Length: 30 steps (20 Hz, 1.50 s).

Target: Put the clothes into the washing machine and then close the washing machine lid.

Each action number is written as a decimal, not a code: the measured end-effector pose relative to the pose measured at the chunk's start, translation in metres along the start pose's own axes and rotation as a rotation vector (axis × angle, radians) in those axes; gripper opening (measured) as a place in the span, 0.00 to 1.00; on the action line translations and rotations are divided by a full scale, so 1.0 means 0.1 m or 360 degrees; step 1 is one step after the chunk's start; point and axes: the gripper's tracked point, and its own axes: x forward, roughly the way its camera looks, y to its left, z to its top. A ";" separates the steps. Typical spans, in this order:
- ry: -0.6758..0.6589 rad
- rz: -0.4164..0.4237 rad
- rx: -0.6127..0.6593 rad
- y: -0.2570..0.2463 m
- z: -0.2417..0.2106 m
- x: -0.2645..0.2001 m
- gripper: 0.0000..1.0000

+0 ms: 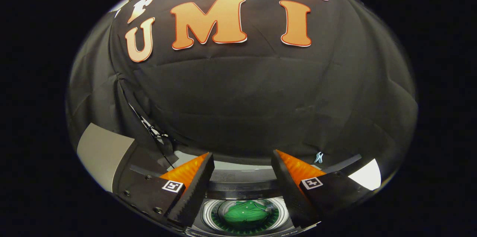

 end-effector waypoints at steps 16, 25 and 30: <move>0.0317 -0.0088 0.0140 0.00 -1.50 -0.60 0.99; 0.0334 -0.0147 0.0157 -0.06 -1.57 -0.68 0.99; 0.0234 -0.0151 0.0184 -0.04 -1.20 -0.84 0.99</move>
